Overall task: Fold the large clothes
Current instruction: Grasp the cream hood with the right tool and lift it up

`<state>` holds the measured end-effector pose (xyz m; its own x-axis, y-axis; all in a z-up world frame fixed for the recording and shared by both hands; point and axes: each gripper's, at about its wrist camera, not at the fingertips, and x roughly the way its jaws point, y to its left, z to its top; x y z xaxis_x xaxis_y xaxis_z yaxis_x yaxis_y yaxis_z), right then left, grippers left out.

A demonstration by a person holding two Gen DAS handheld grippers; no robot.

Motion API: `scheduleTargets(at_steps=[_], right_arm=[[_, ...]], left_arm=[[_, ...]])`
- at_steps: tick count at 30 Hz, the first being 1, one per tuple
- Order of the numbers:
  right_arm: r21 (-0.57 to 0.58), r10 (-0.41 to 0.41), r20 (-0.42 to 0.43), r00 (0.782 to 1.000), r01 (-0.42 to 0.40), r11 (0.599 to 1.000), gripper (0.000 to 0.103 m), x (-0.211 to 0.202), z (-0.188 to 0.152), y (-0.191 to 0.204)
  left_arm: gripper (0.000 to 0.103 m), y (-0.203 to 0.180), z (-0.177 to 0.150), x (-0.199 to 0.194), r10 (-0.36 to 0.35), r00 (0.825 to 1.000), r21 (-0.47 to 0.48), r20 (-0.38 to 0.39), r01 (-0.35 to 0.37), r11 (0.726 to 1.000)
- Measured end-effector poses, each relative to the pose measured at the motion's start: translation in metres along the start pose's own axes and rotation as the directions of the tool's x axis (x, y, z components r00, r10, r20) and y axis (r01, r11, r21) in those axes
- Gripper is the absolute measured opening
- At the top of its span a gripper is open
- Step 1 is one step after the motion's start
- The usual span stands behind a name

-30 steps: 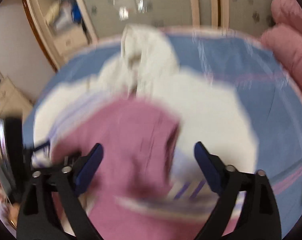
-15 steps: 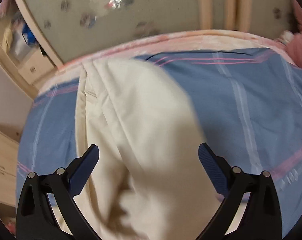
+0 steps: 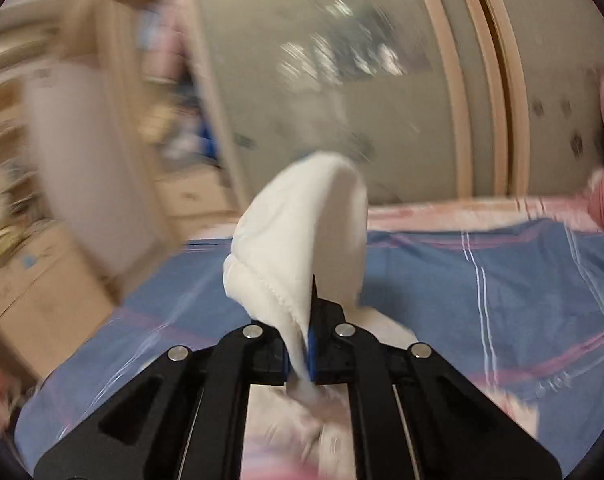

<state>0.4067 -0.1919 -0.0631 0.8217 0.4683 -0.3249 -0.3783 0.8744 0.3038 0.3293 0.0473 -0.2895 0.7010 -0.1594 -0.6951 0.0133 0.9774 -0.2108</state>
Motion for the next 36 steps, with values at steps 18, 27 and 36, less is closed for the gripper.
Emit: scheduleTargets(at_steps=[18,27,36], right_arm=[[0.144,-0.215,-0.245,0.945,0.255,0.956,0.098,-0.178,-0.163,-0.007],[-0.183,-0.493,-0.357,0.793,0.458,0.87,0.094,-0.027,-0.136,0.054],[-0.158,-0.625,-0.102,0.774,0.608,0.778,0.011,-0.056,-0.158,0.096]], left_arm=[[0.101,0.014,-0.02,-0.146,-0.047,0.997,-0.181,-0.053,0.037,0.983],[0.101,-0.001,-0.04,-0.149,-0.023,0.989,-0.121,-0.149,0.005,0.993],[0.101,0.028,-0.034,-0.174,0.096,0.99,-0.185,-0.108,-0.114,0.976]])
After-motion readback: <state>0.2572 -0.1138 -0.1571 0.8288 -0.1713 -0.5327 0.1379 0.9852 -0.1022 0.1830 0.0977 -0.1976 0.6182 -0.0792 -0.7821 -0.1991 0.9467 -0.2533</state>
